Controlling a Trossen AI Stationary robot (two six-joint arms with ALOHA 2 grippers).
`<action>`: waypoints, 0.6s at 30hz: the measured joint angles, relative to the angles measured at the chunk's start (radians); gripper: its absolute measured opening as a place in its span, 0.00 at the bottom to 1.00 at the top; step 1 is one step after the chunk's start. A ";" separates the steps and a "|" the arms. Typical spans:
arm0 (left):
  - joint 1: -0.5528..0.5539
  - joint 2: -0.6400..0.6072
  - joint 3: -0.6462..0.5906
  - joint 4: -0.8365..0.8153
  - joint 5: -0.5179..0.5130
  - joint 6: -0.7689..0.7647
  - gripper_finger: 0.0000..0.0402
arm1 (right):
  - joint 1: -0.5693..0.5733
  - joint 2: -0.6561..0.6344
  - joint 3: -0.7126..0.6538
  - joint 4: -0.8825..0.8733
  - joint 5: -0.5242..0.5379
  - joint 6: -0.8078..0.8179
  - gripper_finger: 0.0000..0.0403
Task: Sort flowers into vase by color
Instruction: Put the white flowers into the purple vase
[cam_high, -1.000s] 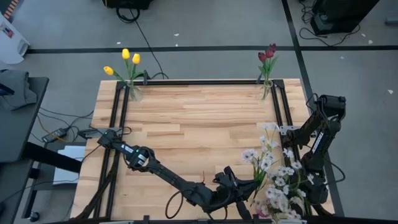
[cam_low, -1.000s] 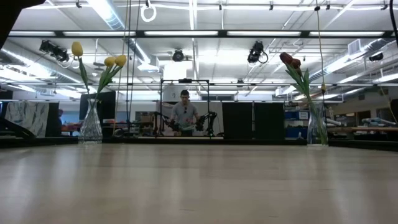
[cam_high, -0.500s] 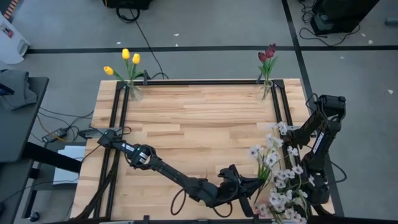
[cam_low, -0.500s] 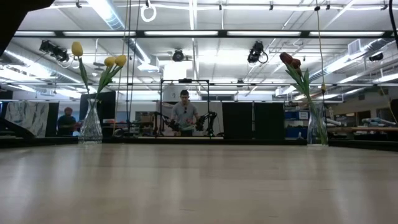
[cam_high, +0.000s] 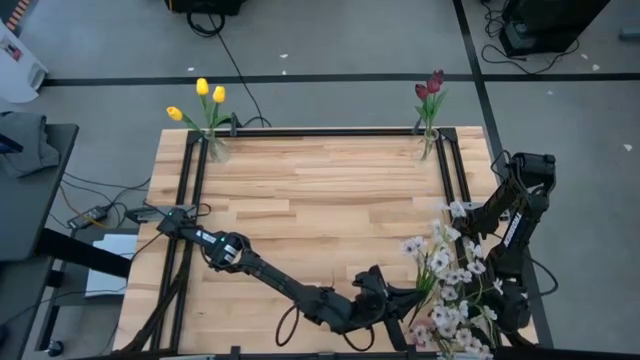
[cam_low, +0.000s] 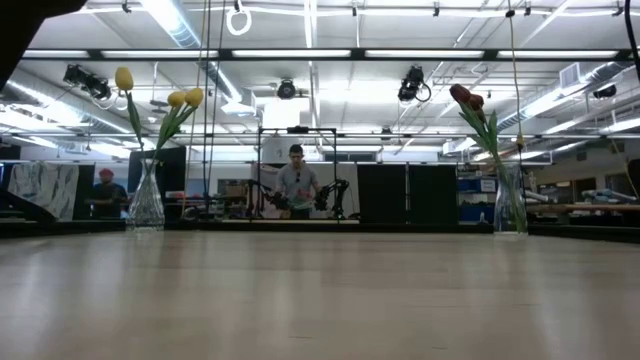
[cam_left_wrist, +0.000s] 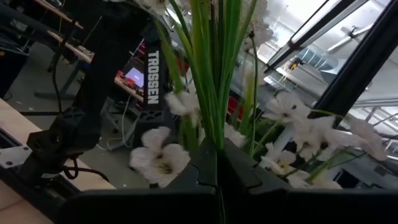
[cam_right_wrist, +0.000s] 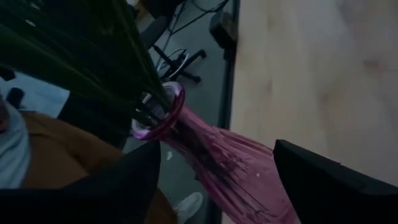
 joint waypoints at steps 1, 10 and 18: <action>0.000 0.000 0.000 -0.004 0.000 -0.001 0.01 | 0.000 0.000 0.000 -0.008 0.010 0.000 0.80; 0.000 0.000 -0.001 -0.137 0.000 -0.103 0.00 | 0.019 0.000 0.000 -0.018 0.024 -0.036 0.81; 0.017 0.000 -0.002 -0.110 -0.001 -0.092 0.00 | 0.007 0.082 0.001 0.069 0.067 0.038 0.81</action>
